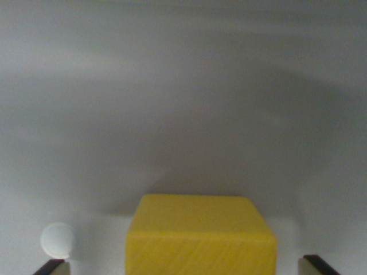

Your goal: Pick yellow cube

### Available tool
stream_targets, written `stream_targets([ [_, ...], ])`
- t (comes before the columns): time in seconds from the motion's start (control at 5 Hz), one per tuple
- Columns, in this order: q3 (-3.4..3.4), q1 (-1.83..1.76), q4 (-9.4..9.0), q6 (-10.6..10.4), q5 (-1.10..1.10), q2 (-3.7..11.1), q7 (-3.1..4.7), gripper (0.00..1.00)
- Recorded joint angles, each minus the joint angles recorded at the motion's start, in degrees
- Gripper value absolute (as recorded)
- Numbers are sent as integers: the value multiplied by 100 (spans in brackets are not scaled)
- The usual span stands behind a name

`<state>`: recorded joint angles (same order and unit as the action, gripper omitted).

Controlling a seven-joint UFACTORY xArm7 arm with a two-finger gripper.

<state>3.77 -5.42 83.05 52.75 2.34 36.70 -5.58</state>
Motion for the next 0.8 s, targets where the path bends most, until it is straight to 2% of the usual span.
stream_targets([
  [0.6, 0, 0, 0, 0, 0, 0, 0, 0],
  [0.8, 0, 0, 0, 0, 0, 0, 0, 100],
])
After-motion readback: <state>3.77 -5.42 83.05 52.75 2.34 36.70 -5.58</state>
